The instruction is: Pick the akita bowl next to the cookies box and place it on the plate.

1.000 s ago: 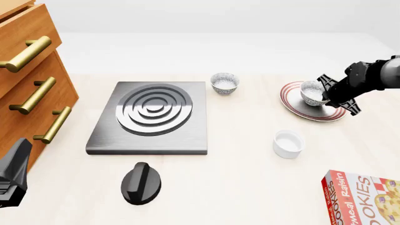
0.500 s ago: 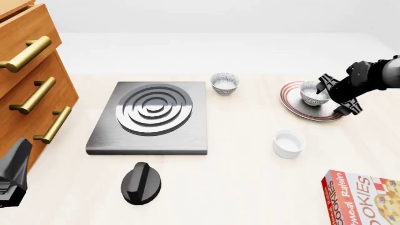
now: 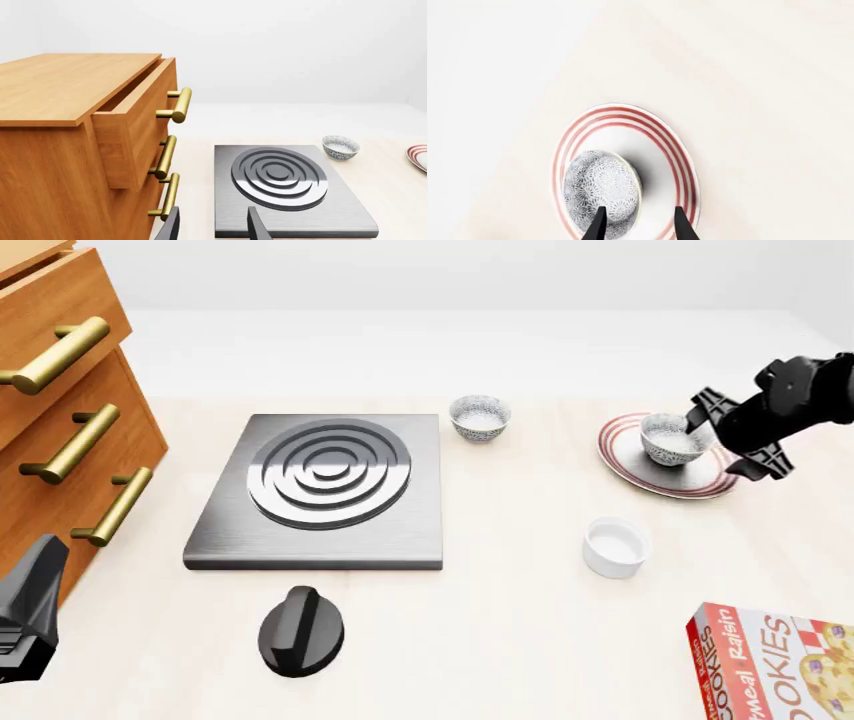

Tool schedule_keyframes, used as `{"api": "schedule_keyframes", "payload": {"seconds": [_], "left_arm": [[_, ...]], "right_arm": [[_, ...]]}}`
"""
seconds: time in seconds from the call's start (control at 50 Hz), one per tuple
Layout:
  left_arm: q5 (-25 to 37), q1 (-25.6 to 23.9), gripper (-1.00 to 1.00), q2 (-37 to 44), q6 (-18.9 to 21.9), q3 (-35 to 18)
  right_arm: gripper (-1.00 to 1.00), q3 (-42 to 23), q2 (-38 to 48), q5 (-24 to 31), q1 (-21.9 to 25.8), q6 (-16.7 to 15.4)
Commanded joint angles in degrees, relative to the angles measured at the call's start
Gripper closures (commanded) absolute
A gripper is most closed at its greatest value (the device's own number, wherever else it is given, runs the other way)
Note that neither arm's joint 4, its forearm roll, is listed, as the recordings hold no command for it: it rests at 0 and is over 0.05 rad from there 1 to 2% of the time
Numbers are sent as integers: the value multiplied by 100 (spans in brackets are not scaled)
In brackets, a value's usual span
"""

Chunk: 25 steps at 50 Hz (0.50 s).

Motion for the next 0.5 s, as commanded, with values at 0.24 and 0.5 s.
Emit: {"api": "schedule_keyframes", "payload": {"seconds": [0.24,0.5], "left_arm": [[0,0,-100,0,0,0],[0,0,-100,0,0,0]], "right_arm": [[-100,673,-830,75,-13,-368],[-100,1015,-1399,187,214,-507]]}}
